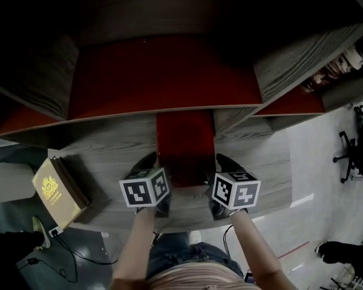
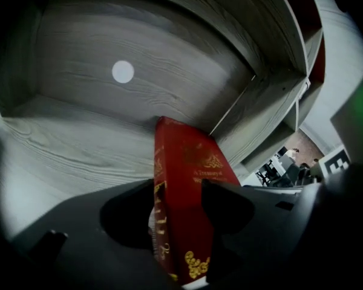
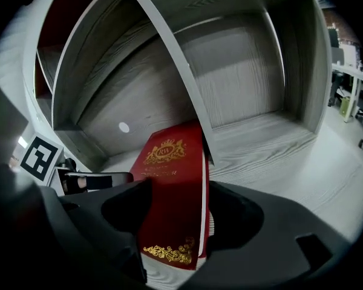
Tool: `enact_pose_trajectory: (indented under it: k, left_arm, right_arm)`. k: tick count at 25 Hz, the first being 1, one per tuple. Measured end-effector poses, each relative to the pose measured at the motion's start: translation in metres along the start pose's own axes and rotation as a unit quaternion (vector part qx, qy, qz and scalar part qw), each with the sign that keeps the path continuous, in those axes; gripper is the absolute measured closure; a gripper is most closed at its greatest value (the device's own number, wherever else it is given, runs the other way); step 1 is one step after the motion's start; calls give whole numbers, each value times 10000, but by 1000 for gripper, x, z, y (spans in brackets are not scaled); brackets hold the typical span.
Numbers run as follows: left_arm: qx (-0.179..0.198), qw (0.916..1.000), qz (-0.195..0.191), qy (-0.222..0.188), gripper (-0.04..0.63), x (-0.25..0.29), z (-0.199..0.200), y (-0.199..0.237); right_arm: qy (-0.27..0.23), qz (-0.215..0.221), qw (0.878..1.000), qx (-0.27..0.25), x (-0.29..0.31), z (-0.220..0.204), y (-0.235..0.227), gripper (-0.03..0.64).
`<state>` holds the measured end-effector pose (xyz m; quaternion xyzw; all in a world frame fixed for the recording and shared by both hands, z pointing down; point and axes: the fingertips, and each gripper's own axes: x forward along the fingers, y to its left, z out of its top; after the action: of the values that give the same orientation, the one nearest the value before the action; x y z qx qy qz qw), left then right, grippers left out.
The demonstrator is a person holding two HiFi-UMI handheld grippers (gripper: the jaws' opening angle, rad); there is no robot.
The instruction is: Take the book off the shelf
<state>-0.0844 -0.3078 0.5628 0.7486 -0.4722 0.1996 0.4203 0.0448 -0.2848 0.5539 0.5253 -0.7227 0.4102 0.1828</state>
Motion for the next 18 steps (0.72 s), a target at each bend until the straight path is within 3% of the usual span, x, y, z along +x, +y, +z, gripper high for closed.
enact_pose_trajectory:
  k: [18]
  left_arm:
    - [-651, 9970, -343, 253, 357, 15, -6, 4]
  right_arm:
    - [415, 73, 9991, 29, 21, -12, 1, 330]
